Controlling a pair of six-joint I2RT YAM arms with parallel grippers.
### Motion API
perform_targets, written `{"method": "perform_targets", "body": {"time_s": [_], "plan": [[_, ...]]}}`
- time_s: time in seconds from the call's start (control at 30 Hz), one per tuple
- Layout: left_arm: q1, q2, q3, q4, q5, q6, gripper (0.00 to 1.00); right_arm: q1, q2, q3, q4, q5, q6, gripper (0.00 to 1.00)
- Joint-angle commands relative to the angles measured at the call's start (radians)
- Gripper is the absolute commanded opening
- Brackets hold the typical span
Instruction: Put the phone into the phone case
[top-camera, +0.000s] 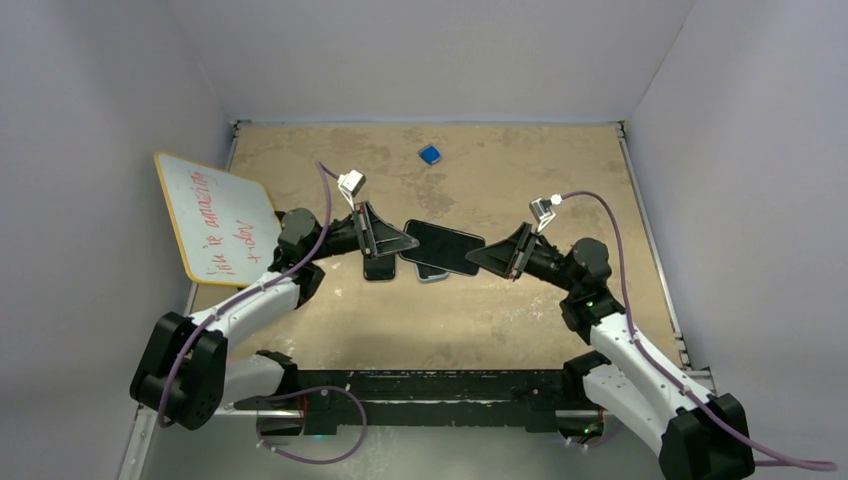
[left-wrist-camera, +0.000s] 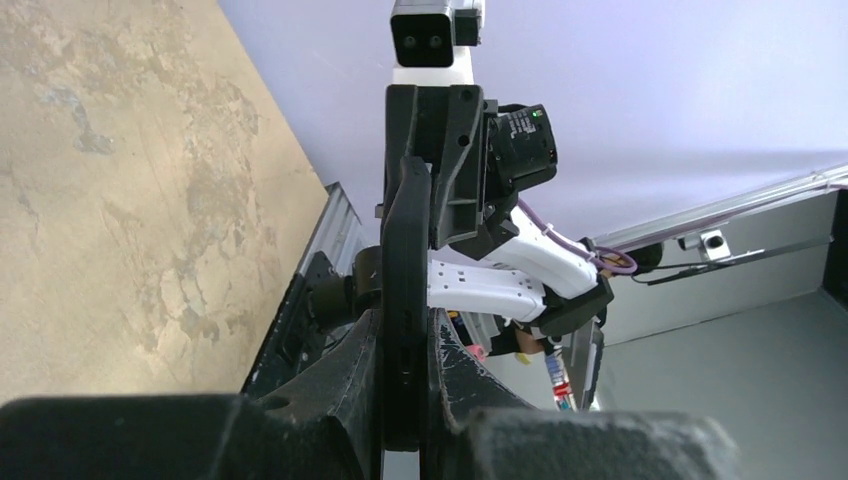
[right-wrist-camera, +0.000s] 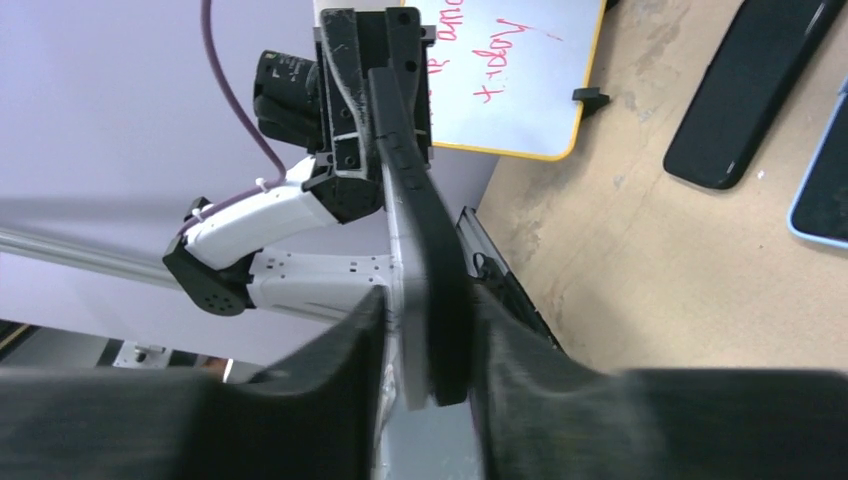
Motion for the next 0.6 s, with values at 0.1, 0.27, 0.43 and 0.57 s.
{"method": "perform_targets", "body": {"time_s": [0.1,0.27,0.43,0.57], "plan": [[0.008,-0.034,0.043,-0.127,-0.049,0.148,0.03,-0.002,-0.003,0.015,-0.004,-0.024,0.010,0.00],[0.008,-0.040,0.085,-0.260,-0.008,0.234,0.37,-0.001,0.017,0.031,-0.028,-0.015,-0.032,0.00],[0.007,-0.024,0.056,-0.235,0.038,0.214,0.51,-0.002,0.066,0.034,0.050,-0.057,-0.034,0.00],[0.005,-0.006,0.038,-0.200,0.058,0.201,0.50,-0.002,0.099,0.041,0.087,-0.073,-0.030,0.00]]}}
